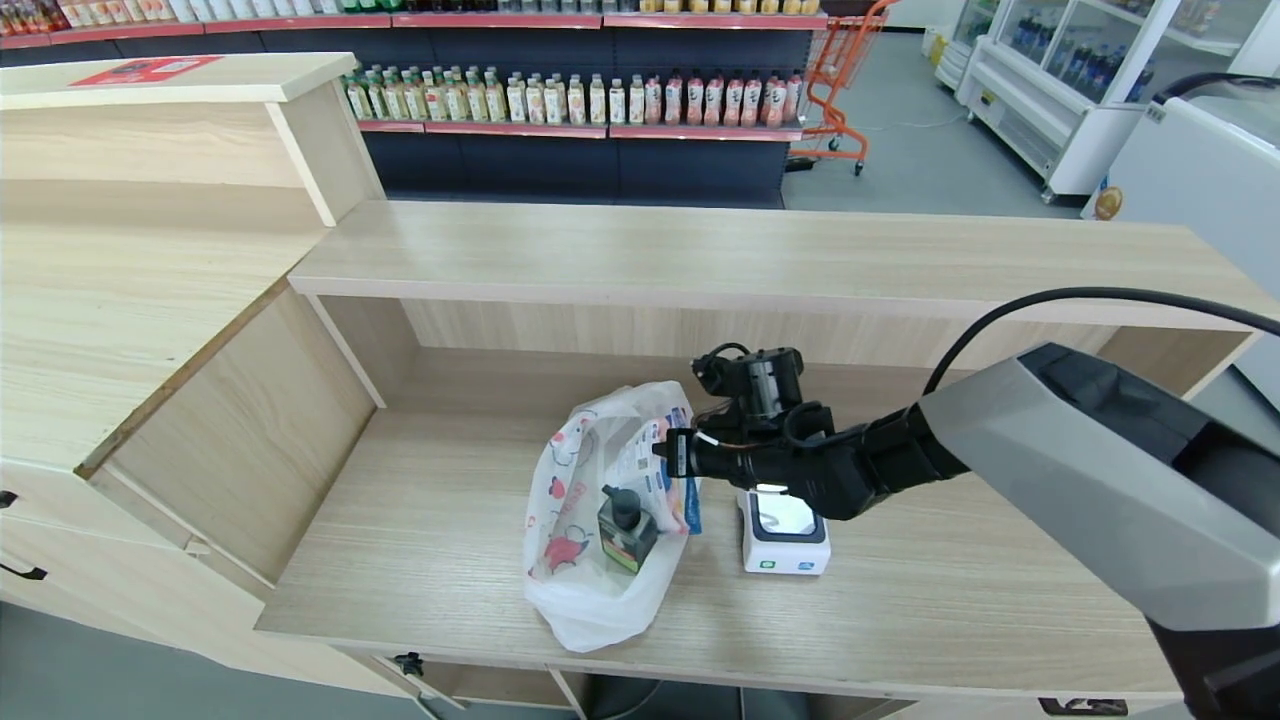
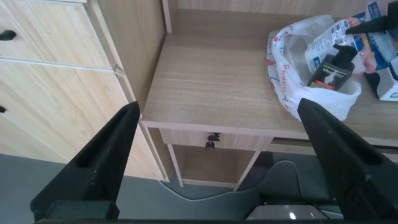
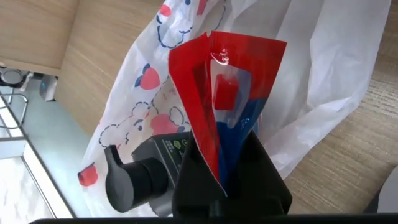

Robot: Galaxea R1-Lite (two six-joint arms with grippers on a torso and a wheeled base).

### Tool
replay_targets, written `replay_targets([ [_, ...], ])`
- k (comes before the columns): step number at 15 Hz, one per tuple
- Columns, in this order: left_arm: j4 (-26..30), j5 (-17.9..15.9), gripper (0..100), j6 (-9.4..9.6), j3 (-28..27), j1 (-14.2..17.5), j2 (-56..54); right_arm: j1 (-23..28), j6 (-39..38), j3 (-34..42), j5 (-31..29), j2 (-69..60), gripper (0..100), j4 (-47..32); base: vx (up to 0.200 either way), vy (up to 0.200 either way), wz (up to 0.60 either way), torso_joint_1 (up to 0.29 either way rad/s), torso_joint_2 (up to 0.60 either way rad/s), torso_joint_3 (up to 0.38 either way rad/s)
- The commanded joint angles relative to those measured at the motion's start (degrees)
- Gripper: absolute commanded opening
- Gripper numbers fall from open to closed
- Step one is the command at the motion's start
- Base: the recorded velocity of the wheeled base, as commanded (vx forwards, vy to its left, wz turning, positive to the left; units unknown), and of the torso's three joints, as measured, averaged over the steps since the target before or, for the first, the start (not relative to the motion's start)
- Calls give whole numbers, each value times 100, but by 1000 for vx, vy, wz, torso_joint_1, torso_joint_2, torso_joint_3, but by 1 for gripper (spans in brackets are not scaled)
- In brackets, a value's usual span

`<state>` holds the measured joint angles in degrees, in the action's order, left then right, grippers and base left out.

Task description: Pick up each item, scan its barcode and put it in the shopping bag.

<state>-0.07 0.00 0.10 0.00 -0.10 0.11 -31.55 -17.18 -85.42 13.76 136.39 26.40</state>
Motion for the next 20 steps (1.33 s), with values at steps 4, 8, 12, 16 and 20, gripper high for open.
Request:
replay_targets([
  [4,-1,0,100,-1,0,1,7,-79,-75,-353,12,195,100,58,0,0,0,0,0,0],
  [8,-1,0,100,-1,0,1,7,-150,-93,-687,21,239,100,102,0,0,0,0,0,0],
  [12,-1,0,100,-1,0,1,-2,-141,-128,-722,30,90,100,392,0,0,0,0,0,0],
  [16,-1,0,100,-1,0,1,-2,571,-23,957,30,-1194,100,1077,0,0,0,0,0,0],
  [20,-1,0,100,-1,0,1,7,1617,1243,2732,-1042,-3892,100,-74,0,0,0,0,0,0],
])
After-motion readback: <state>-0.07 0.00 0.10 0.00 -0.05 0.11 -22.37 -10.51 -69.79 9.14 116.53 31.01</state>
